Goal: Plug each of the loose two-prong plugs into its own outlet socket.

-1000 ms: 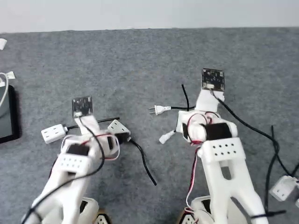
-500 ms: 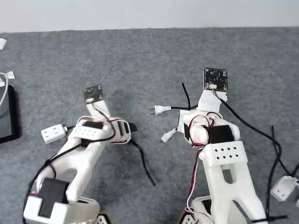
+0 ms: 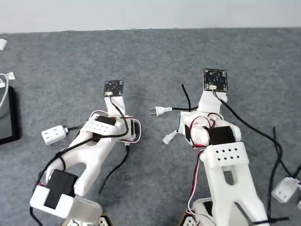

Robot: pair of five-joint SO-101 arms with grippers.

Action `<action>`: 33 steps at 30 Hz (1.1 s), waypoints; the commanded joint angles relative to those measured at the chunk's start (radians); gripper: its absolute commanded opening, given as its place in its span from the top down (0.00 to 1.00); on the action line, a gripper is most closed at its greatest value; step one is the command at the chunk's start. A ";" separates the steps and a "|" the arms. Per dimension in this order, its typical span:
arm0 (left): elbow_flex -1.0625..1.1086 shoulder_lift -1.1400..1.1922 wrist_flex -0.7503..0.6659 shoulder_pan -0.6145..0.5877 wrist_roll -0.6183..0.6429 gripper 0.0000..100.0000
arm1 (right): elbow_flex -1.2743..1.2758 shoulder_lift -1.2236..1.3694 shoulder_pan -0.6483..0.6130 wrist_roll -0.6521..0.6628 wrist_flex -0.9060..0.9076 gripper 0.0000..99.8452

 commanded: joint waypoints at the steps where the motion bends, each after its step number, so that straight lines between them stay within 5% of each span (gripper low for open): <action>1: -0.039 -0.005 0.038 0.031 -0.018 0.99 | -0.008 -0.033 0.007 0.014 -0.013 0.99; 7: -0.015 -0.009 0.169 0.095 0.008 0.99 | -0.009 -0.038 0.010 0.049 0.008 0.99; 18: 0.090 -0.144 0.074 0.071 0.051 0.98 | 0.009 -0.002 0.173 0.157 0.122 0.99; 26: 0.108 -0.155 0.080 0.040 0.104 0.69 | 0.008 0.154 0.176 0.175 0.025 0.99; 33: 0.122 -0.183 0.083 0.040 0.103 0.67 | -0.034 0.269 0.174 0.143 -0.028 0.99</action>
